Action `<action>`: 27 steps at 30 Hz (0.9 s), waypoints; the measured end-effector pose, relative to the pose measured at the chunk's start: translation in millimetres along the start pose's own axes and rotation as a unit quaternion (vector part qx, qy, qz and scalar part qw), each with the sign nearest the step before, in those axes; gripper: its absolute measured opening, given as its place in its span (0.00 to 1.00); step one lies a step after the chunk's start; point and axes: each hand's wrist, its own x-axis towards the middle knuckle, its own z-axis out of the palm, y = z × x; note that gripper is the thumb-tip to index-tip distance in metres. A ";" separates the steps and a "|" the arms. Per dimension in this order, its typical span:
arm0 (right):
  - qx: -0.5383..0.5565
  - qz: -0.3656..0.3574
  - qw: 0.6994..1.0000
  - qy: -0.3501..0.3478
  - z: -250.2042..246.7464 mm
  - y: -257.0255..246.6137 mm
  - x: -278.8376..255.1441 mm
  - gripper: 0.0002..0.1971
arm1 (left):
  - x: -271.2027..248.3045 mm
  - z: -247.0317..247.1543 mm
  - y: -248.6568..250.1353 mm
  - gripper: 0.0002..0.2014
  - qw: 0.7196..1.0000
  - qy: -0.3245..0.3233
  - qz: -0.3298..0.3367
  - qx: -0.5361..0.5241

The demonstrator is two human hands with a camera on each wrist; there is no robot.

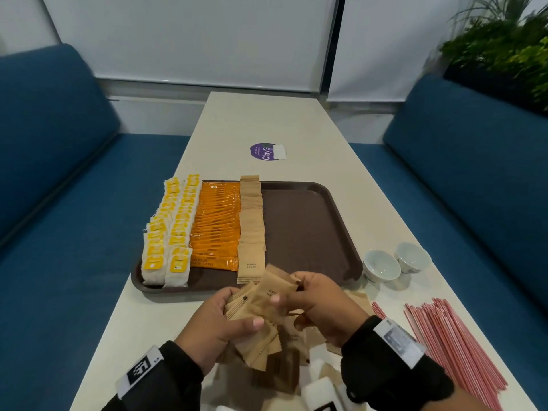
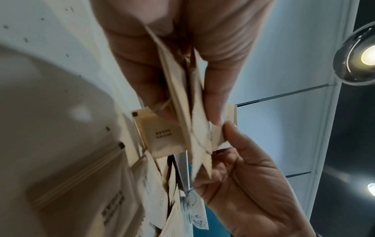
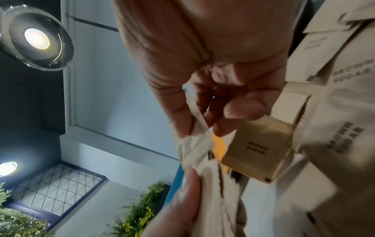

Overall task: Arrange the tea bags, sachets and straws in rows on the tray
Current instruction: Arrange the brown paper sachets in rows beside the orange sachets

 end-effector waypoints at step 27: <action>-0.443 -0.078 0.893 0.009 13.4 -40.3 107.7 0.11 | -0.2 -48.2 -3.5 0.31 0.983 0.087 -0.053 -0.153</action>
